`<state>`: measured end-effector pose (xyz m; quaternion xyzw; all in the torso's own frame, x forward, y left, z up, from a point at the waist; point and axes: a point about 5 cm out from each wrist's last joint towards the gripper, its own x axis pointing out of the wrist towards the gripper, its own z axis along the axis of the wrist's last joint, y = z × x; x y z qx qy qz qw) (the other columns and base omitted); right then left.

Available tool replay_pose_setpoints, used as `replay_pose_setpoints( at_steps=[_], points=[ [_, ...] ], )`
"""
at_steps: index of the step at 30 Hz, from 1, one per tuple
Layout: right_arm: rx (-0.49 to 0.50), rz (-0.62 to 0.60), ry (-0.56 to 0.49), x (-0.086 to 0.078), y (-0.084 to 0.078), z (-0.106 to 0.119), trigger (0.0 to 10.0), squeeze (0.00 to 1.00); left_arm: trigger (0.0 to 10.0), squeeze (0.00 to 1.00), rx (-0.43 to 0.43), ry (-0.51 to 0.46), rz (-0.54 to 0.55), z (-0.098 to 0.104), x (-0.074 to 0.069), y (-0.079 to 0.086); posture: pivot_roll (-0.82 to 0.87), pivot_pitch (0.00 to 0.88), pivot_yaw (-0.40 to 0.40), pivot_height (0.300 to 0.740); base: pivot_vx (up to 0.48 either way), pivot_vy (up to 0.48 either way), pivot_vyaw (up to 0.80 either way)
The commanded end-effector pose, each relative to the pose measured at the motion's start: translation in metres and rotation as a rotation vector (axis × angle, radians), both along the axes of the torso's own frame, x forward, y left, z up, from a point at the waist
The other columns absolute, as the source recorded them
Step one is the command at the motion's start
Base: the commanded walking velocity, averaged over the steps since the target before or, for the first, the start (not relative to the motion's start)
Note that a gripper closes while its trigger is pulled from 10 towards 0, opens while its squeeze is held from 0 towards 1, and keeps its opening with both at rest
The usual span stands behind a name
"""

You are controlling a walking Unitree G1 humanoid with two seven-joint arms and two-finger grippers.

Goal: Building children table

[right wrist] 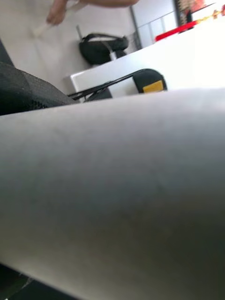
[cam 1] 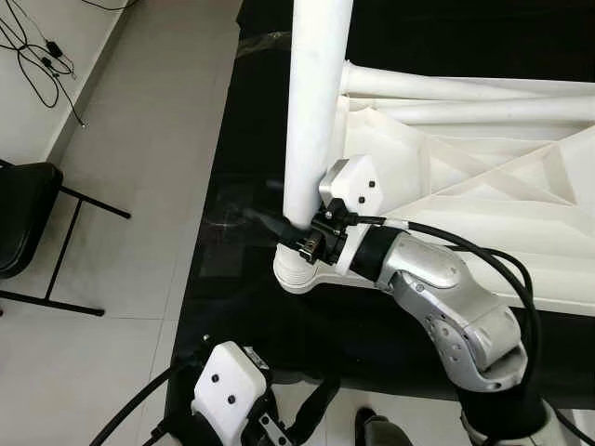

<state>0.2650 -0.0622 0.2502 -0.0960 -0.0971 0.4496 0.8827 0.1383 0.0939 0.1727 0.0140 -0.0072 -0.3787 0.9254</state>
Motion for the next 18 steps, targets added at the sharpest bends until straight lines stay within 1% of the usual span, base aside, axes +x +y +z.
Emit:
replay_pose_setpoints(
  at_steps=[1, 2, 5, 6, 7, 8, 9, 11, 13, 15, 17, 18],
  points=[
    [-0.188, -0.123, 0.237, 0.006, -0.012, -0.061, 10.0, 0.0, 10.0, 0.0, 0.015, 0.021, 0.01, -0.005, -0.001, 0.001, 0.01, 0.38, 0.062, 0.74, 0.0, 0.0, 0.0],
    [-0.207, -0.161, 0.224, 0.006, -0.013, -0.064, 10.0, 0.0, 10.0, 0.0, 0.016, 0.021, 0.009, -0.005, -0.001, 0.001, 0.01, 0.378, 0.059, 0.74, 0.0, 0.0, 0.0],
    [-0.213, -0.493, 0.227, 0.008, -0.028, -0.073, 10.0, 0.0, 10.0, 0.0, 0.021, 0.019, 0.006, -0.005, -0.002, 0.001, 0.01, 0.371, 0.055, 0.74, 0.0, 0.0, 0.0],
    [-0.213, -0.493, 0.227, 0.008, -0.028, -0.073, 10.0, 0.0, 10.0, 0.0, 0.021, 0.019, 0.006, -0.005, -0.002, 0.001, 0.01, 0.371, 0.055, 0.74, 0.0, 0.0, 0.0],
    [-0.201, -0.544, 0.233, 0.007, -0.029, -0.075, 10.0, 0.0, 10.0, 0.0, 0.019, 0.019, 0.014, -0.005, -0.001, 0.002, 0.01, 0.371, 0.055, 0.74, 0.0, 0.0, 0.0],
    [-0.178, -0.558, 0.25, 0.005, -0.027, -0.076, 10.0, 0.0, 10.0, 0.0, 0.006, 0.019, 0.048, -0.004, 0.002, 0.005, 0.01, 0.363, 0.057, 0.74, 0.0, 0.0, 0.0],
    [-0.162, -0.557, 0.263, 0.004, -0.024, -0.077, 10.0, 0.0, 10.0, 0.0, -0.004, 0.02, 0.073, -0.003, 0.004, 0.007, 0.01, 0.358, 0.057, 0.74, 0.0, 0.0, 0.0],
    [-0.128, -0.565, 0.303, 0.005, -0.022, -0.08, 10.0, 0.0, 10.0, 0.0, 0.005, -0.025, 0.138, 0.003, 0.014, 0.015, 0.02, 0.344, 0.058, 0.74, 0.0, 0.0, 0.0],
    [-0.128, -0.565, 0.303, 0.005, -0.022, -0.08, 10.0, 0.0, 10.0, 0.0, 0.005, -0.025, 0.138, 0.003, 0.014, 0.015, 0.02, 0.344, 0.058, 0.74, 0.0, 0.0, 0.0],
    [-0.113, -0.576, 0.303, 0.009, -0.021, -0.08, 10.0, 0.0, 10.0, 0.0, 0.022, -0.087, 0.187, 0.013, 0.025, 0.024, 0.02, 0.332, 0.055, 0.74, 0.0, 0.0, 0.0],
    [-0.102, -0.583, 0.305, 0.013, -0.021, -0.08, 10.0, 0.0, 10.0, 0.0, 0.014, -0.141, 0.224, 0.025, 0.037, 0.033, 0.02, 0.321, 0.055, 0.74, 0.0, 0.0, 0.0],
    [-0.102, -0.583, 0.305, 0.013, -0.021, -0.08, 10.0, 0.0, 10.0, 0.0, 0.014, -0.141, 0.224, 0.025, 0.037, 0.033, 0.02, 0.321, 0.055, 0.74, 0.0, 0.0, 0.0]
  ],
)
